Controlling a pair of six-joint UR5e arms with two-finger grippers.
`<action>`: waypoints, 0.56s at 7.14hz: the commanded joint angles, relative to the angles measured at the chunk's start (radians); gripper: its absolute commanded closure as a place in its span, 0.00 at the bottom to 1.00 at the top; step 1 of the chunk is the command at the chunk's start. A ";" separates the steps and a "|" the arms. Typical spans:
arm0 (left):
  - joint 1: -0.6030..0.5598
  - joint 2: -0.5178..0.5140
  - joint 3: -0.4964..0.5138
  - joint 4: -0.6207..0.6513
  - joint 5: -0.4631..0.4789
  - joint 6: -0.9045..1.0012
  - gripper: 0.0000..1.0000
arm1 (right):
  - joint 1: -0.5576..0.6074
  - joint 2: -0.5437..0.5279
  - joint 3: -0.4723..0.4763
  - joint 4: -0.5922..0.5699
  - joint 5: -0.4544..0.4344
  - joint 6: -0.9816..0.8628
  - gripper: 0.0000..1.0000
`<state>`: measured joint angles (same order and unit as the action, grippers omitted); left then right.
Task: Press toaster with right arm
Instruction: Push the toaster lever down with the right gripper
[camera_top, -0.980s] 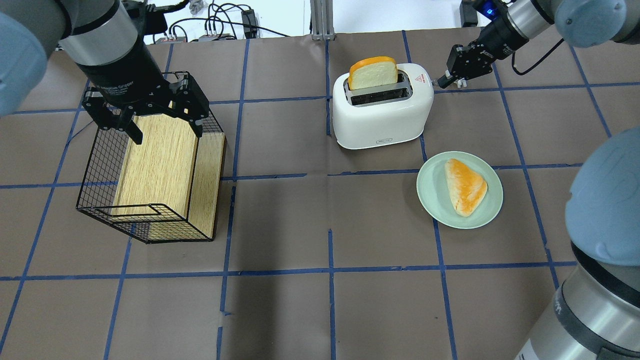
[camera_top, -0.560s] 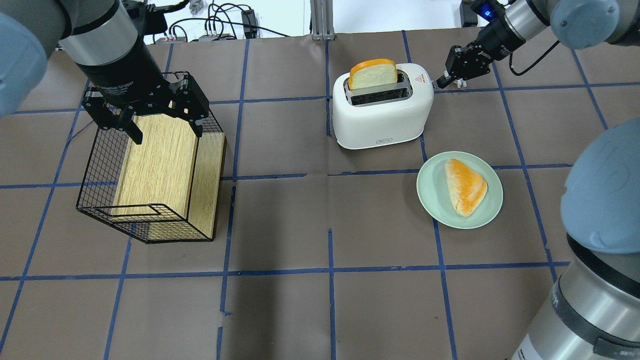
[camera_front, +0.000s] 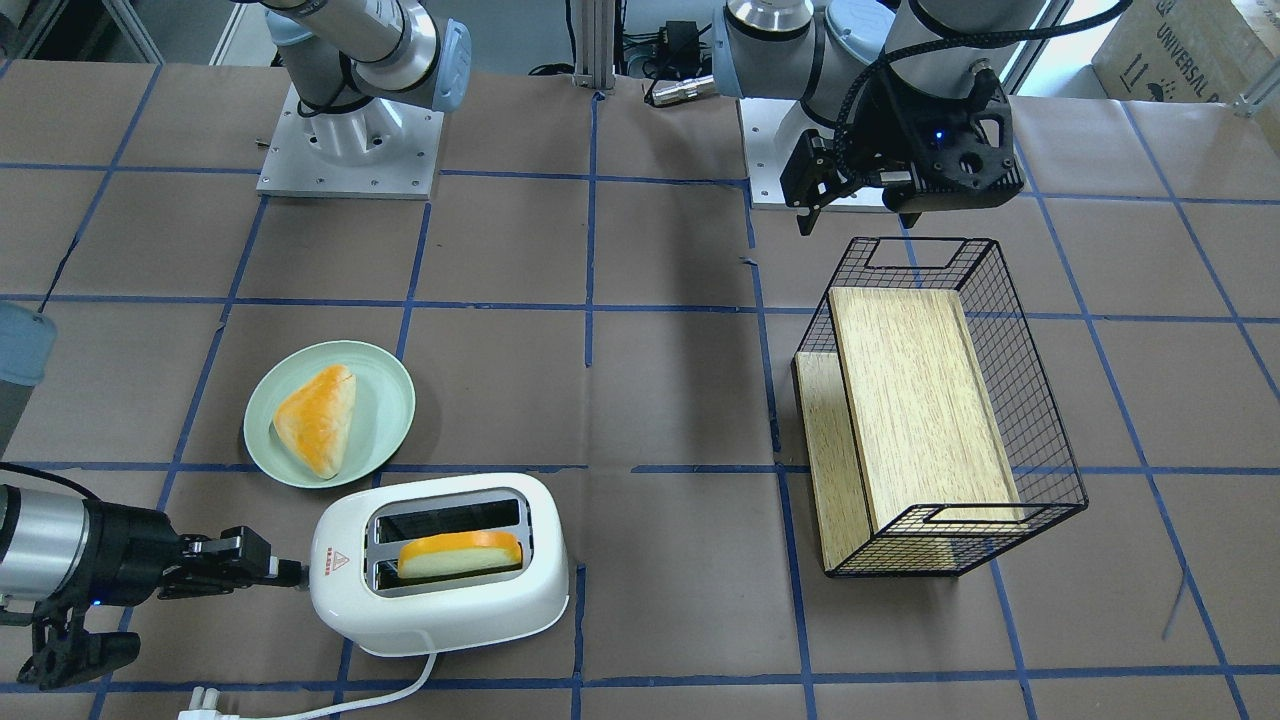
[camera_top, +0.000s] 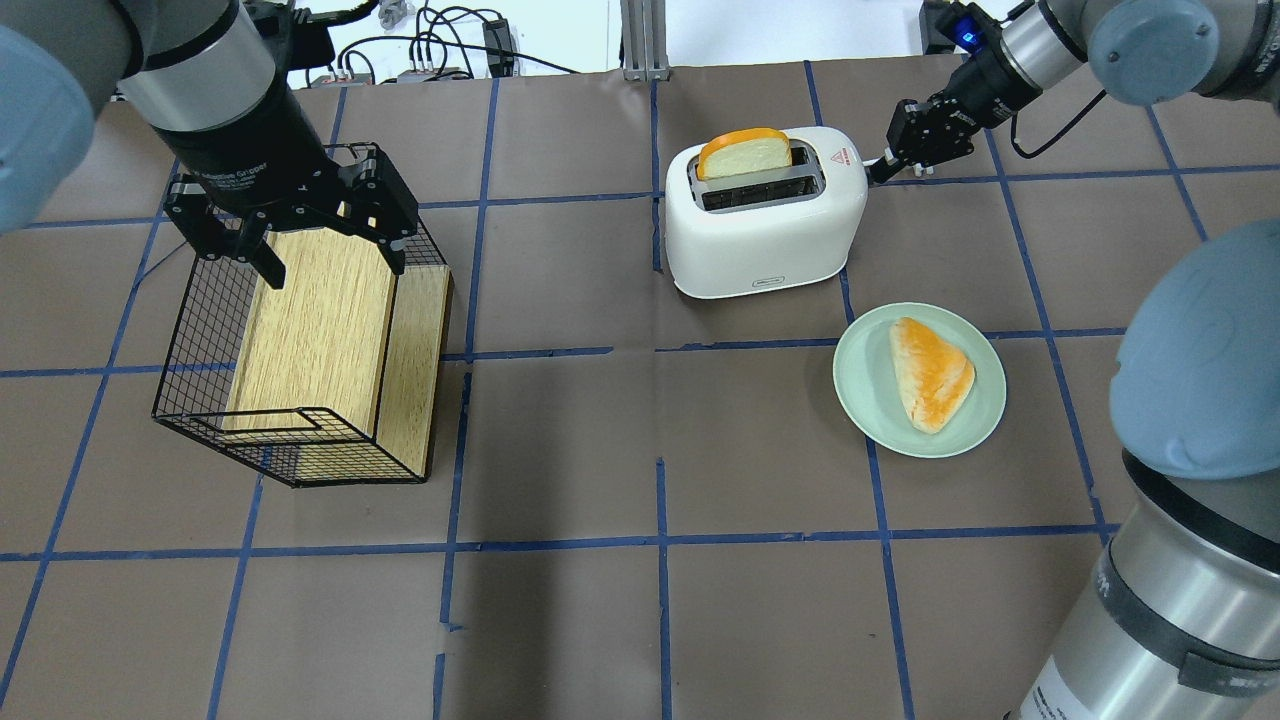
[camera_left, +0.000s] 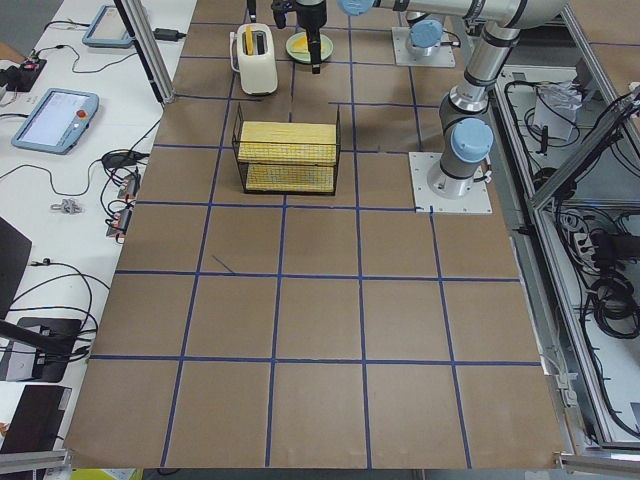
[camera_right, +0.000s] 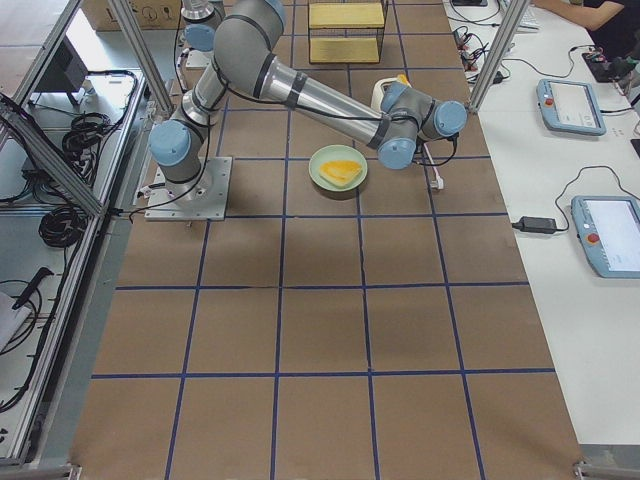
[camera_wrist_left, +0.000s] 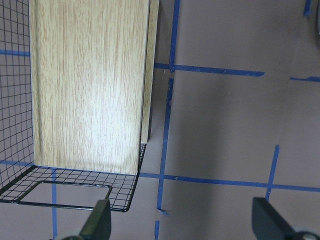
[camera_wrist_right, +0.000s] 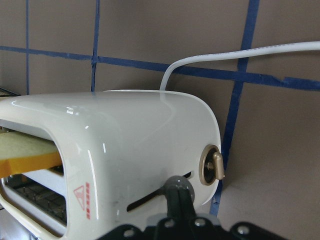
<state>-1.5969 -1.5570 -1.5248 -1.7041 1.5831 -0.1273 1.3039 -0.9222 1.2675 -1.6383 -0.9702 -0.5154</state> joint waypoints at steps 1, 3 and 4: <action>0.000 0.000 0.000 0.000 0.000 0.000 0.00 | 0.000 0.045 0.000 -0.053 0.011 0.000 0.97; 0.000 0.000 0.000 0.001 0.000 0.000 0.00 | 0.002 0.046 -0.002 -0.064 0.011 0.003 0.97; 0.000 0.000 0.000 0.000 0.000 0.000 0.00 | 0.002 0.042 -0.006 -0.066 0.010 0.014 0.96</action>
<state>-1.5969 -1.5570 -1.5248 -1.7037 1.5831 -0.1273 1.3052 -0.8785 1.2648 -1.7004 -0.9594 -0.5105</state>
